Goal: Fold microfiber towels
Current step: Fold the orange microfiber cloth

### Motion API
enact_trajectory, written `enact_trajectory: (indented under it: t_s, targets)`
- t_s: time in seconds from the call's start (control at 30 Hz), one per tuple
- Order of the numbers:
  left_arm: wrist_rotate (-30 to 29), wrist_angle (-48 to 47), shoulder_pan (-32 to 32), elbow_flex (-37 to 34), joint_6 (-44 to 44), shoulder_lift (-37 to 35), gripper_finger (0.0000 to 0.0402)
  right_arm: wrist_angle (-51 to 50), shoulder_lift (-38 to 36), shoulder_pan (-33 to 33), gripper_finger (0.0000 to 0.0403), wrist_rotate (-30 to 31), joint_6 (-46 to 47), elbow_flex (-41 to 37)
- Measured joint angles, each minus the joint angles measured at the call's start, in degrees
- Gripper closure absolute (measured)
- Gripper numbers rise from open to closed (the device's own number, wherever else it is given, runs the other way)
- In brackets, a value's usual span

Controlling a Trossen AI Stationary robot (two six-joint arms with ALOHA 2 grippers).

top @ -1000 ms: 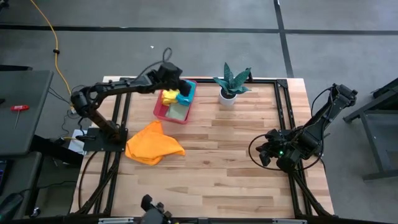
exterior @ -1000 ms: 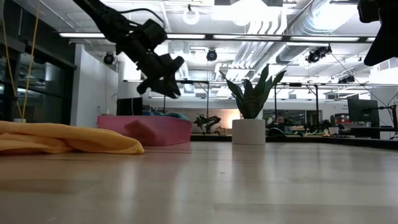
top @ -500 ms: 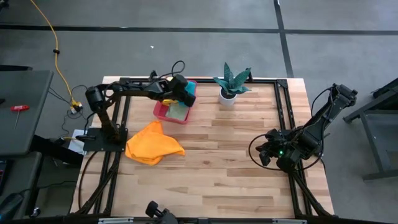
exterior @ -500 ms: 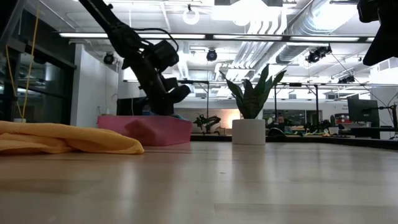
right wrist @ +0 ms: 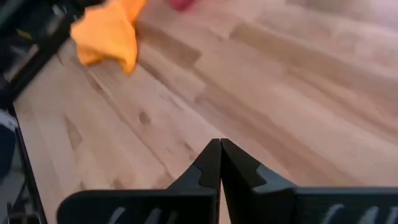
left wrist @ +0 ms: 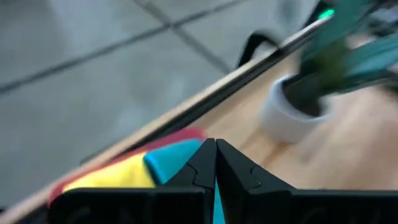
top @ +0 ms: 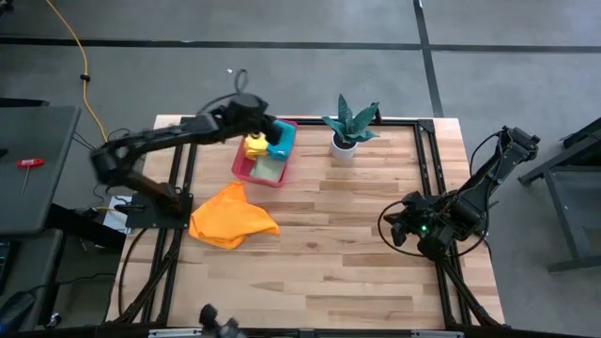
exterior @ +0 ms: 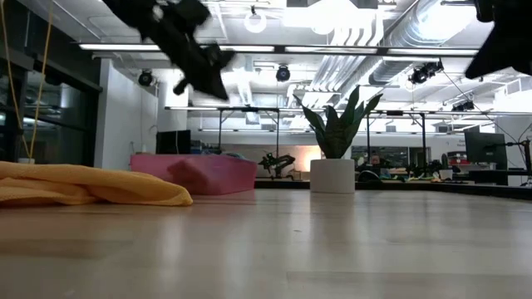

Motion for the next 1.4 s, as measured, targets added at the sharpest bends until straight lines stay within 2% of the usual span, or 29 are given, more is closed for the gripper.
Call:
enact_trajectory:
  t_s: [0.13, 0.27, 0.43, 0.53, 0.63, 0.73, 0.93, 1.17, 1.4]
  targets:
    - [0.3, -1.9, -4.3, -2.2, 1.9, -11.1, 0.0402, 1.3, 0.0, 0.0, 0.0403, 6.5, 0.0, 0.0]
    - [0.4, -1.0, -12.7, -9.8, 0.6, -21.9, 0.0402, 2.0, 0.0, -0.4, 0.0403, 12.5, 0.0, 0.0]
    - [-4.6, -0.8, -26.8, -22.2, -10.7, -32.4, 0.0402, 2.1, 0.0, -3.1, 0.0403, 12.8, 0.0, 0.0]
    - [-8.2, -6.5, -33.4, -26.6, -18.0, -36.6, 0.0401, 2.1, 0.0, -4.5, 0.0403, 11.9, 0.0, 0.0]
    - [-13.3, -15.7, -36.3, -27.4, -24.7, -38.7, 0.0394, 2.1, 0.0, -5.6, 0.0403, 10.3, -0.1, 0.0]
    - [-13.4, -24.7, -35.3, -26.9, -27.0, -39.0, 0.0372, 2.0, 0.0, -6.4, 0.0403, 9.4, -0.3, 0.0]
    - [-7.8, -35.3, -30.6, -26.5, -29.2, -34.0, 0.0296, 2.0, 0.0, -7.6, 0.0403, 8.5, -0.4, 0.0]
    - [-8.4, -34.1, -27.3, -26.5, -29.8, -23.3, 0.0218, 2.0, 0.0, -7.6, 0.0402, 7.2, -0.4, 0.0]
    - [-8.0, -30.5, -24.3, -26.5, -36.6, -12.1, 0.021, 2.0, 0.0, -7.6, 0.0402, 7.2, -0.5, 0.0]
